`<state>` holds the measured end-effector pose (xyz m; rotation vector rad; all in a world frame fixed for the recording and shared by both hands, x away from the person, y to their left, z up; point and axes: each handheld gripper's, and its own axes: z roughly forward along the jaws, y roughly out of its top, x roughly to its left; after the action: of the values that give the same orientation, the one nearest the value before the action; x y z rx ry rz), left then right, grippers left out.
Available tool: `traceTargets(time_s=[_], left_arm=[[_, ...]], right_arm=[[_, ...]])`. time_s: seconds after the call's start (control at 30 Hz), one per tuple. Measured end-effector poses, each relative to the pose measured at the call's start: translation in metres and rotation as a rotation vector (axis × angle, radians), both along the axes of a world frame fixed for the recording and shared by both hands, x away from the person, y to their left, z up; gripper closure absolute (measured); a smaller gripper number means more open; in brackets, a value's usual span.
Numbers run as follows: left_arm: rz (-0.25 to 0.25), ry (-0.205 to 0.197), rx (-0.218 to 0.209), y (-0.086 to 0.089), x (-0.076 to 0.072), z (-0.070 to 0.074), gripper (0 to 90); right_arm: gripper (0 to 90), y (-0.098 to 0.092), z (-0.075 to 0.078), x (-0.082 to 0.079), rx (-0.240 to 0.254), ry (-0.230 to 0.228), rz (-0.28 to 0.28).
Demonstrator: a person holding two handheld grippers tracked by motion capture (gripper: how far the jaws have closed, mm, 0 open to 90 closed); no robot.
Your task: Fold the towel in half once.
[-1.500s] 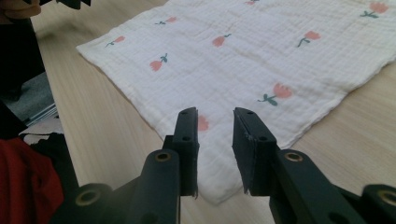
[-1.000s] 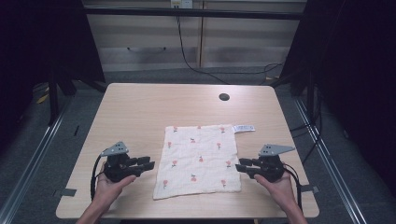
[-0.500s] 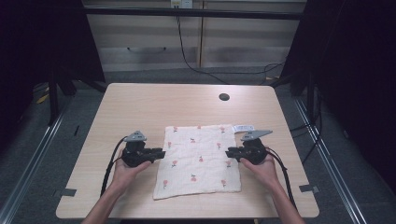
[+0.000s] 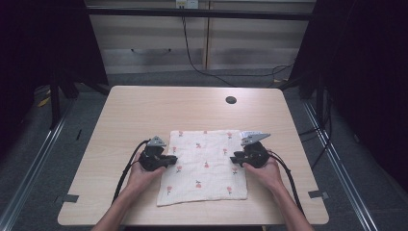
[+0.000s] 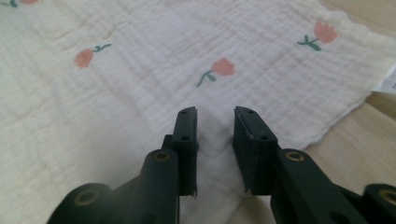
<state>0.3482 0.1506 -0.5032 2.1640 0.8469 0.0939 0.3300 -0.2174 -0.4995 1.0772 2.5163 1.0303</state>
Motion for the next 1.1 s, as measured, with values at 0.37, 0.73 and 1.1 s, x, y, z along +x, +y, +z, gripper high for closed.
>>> traceTargets(time_s=[0.37,0.73,1.1], left_arm=[[-0.016,-0.011,0.011,0.018,-0.026,0.001,84.6],[-0.018,0.014,-0.020,0.025,-0.029,0.000,84.2],[-0.025,0.019,-0.028,0.026,-0.028,-0.001,84.4]], right_arm=[[73.7,0.010,0.001,-0.025,0.020,0.021,0.075],[69.7,-0.014,0.011,0.023,0.102,-0.007,-0.076],[66.4,-0.015,0.008,0.072,0.050,0.008,-0.136]])
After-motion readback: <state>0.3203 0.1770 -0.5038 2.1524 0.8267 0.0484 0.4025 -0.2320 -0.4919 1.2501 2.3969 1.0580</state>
